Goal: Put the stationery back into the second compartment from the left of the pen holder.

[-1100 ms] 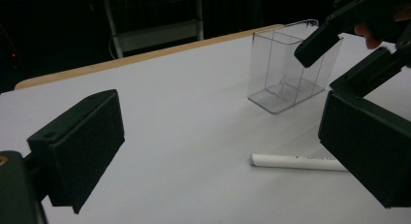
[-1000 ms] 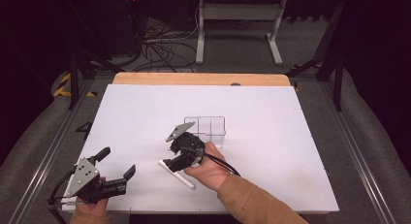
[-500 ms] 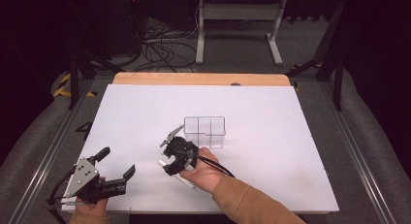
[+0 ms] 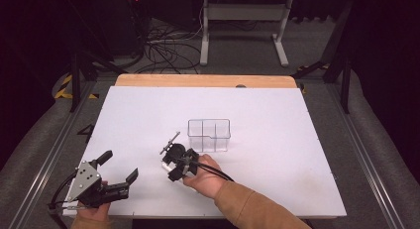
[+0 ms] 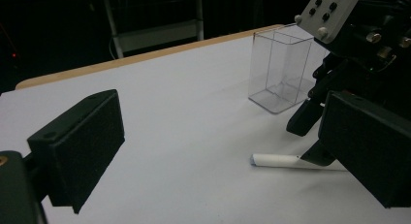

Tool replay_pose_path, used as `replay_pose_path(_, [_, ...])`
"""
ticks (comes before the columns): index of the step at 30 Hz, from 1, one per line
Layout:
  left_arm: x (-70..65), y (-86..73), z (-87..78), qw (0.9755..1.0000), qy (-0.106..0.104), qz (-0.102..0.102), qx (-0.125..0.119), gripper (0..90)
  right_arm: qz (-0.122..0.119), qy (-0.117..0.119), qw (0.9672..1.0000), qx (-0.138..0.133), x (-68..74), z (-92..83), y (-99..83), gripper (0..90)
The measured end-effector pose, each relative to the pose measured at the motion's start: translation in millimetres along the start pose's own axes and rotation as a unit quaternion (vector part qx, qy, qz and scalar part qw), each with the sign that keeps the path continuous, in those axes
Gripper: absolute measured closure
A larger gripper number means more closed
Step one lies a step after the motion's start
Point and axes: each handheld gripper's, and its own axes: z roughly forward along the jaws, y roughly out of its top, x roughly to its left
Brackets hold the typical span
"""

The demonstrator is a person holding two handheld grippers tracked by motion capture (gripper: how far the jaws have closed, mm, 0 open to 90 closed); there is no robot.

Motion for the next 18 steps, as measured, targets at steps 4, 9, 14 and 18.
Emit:
replay_pose_path(4, [-0.1,0.0,0.1,1.0000,0.000,0.001,0.001,3.2,0.001,0.003,1.0000,0.003,1.9,2.1,0.4,51.4])
replay_pose_path(9, [0.1,0.0,0.0,1.0000,0.000,0.000,0.000,3.2,-0.004,-0.004,0.9999,0.010,4.9,6.4,1.5,55.4])
replay_pose_path(14, [-0.2,0.0,0.0,1.0000,0.000,0.000,0.000,3.2,0.002,-0.012,0.9998,0.018,8.1,7.9,2.6,60.1])
replay_pose_path(18, [0.1,0.0,0.1,1.0000,0.000,0.000,0.001,3.2,-0.002,-0.013,0.9997,0.019,9.2,10.0,2.8,62.1])
